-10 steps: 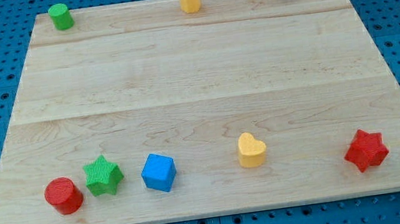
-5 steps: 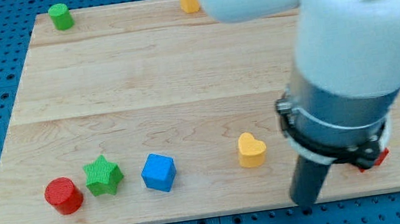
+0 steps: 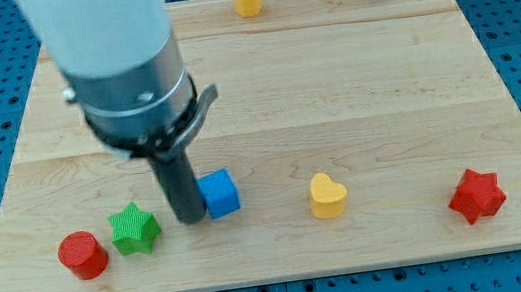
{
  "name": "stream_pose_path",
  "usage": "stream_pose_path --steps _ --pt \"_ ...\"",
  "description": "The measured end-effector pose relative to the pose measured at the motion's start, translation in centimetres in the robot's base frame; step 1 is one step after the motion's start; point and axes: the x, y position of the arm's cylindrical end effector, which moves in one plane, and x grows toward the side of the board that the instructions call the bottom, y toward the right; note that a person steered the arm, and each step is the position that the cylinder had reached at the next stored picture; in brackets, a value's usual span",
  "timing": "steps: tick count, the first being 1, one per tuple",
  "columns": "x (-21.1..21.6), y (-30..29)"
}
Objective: Move the blue cube to the center left of the board
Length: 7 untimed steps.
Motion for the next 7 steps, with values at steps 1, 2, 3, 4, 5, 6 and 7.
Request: stream_pose_path --steps 1,2,3,4,5,6,7 --pt "-0.6 0.9" --pt "2.8 -0.3" --pt "0.0 3.5" --pt "-3.5 5.9" --pt "-5.2 6.1" --pt "-7.5 8.6" --pt "-10.5 13.9"
